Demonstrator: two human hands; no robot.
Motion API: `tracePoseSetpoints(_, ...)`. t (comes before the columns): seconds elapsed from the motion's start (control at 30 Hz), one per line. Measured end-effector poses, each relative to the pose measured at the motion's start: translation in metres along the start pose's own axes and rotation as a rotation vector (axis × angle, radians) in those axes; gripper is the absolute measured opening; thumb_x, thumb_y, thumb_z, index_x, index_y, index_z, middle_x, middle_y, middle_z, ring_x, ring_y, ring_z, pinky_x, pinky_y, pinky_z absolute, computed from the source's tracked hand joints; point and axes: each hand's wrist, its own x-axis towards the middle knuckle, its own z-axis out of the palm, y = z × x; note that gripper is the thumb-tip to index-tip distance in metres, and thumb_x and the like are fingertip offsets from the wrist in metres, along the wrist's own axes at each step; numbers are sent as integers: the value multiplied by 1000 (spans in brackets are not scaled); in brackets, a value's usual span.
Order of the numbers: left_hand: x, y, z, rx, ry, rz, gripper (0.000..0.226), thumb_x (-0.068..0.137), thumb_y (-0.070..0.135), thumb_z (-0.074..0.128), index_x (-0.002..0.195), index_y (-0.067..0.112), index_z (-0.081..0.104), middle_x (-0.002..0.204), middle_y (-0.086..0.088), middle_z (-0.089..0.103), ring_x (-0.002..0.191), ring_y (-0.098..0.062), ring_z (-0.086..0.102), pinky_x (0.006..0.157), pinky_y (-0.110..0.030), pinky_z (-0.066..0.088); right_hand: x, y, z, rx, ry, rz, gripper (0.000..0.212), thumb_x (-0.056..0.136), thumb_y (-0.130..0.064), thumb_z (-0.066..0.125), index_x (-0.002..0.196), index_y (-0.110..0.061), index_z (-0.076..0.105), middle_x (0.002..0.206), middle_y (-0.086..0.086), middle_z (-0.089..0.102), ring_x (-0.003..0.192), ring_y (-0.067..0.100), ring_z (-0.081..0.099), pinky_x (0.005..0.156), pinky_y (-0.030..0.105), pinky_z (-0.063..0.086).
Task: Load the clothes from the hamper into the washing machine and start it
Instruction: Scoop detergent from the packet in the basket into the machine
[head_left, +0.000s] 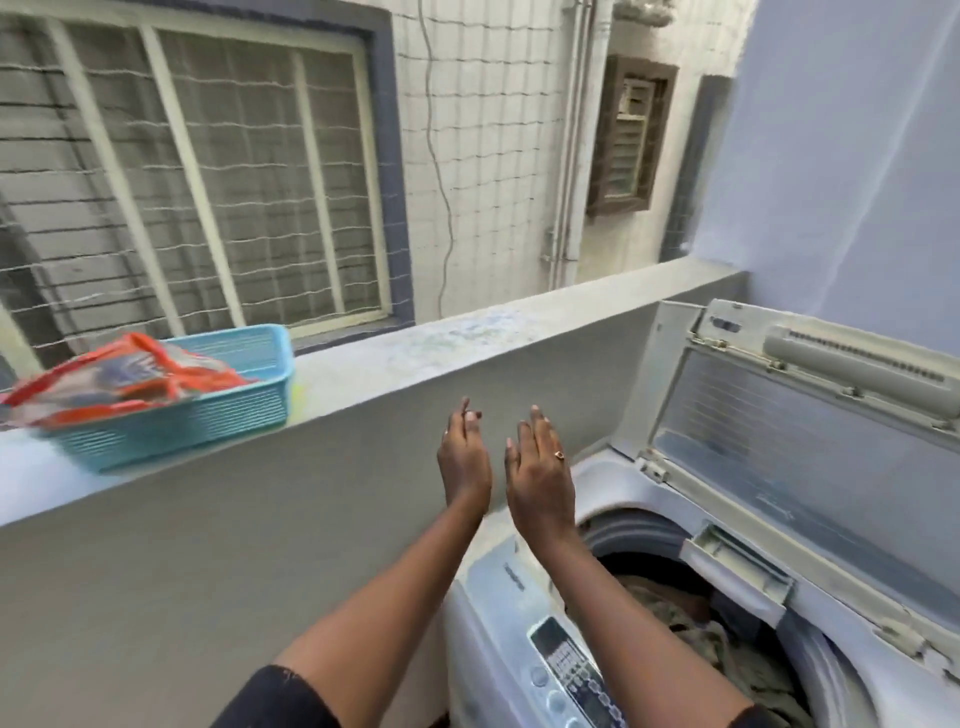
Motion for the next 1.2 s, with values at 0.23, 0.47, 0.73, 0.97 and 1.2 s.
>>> tracePoseSetpoints(0.23, 13, 29, -93, -43, 125, 191, 33, 100, 16, 38, 129, 16, 52, 123, -8, 63, 112, -19, 58, 92, -24, 40, 21, -99, -11, 178, 142, -115, 46, 93, -28, 32, 107, 2, 65, 127, 21, 59, 109, 38, 62, 87, 45, 52)
tracePoseSetpoints(0.47, 20, 31, -216, 21, 282, 536, 33, 91, 20, 43, 116, 5, 58, 111, -12, 64, 99, -11, 56, 92, -27, 42, 25, -227, -24, 476, 186, -203, 40, 90, -25, 36, 101, 3, 62, 114, 23, 59, 105, 37, 59, 93, 38, 44)
tracePoseSetpoints(0.73, 48, 37, -312, 270, 813, 560, 27, 80, 15, 46, 92, 9, 69, 109, -17, 63, 110, -19, 40, 96, -28, 28, 31, -325, -38, 355, 62, -399, 14, 80, -14, 61, 87, -11, 72, 116, 15, 56, 106, 34, 55, 86, 45, 49)
tracePoseSetpoints(0.97, 73, 18, -337, 308, 643, 457, 41, 81, 27, 41, 105, 3, 63, 118, -17, 63, 114, -33, 56, 100, -38, 38, 36, -362, -33, 12, -379, -95, 34, 89, -24, 54, 120, -10, 58, 147, 11, 23, 133, 35, 25, 107, 55, 24)
tracePoseSetpoints(1.2, 80, 5, -347, 170, 415, 646, 36, 81, 20, 42, 116, 20, 35, 114, -17, 53, 100, -20, 55, 88, -24, 42, 41, -376, -29, -57, -479, 46, 43, 90, -26, 51, 130, -10, 48, 150, 20, 12, 139, 43, 10, 105, 68, 12)
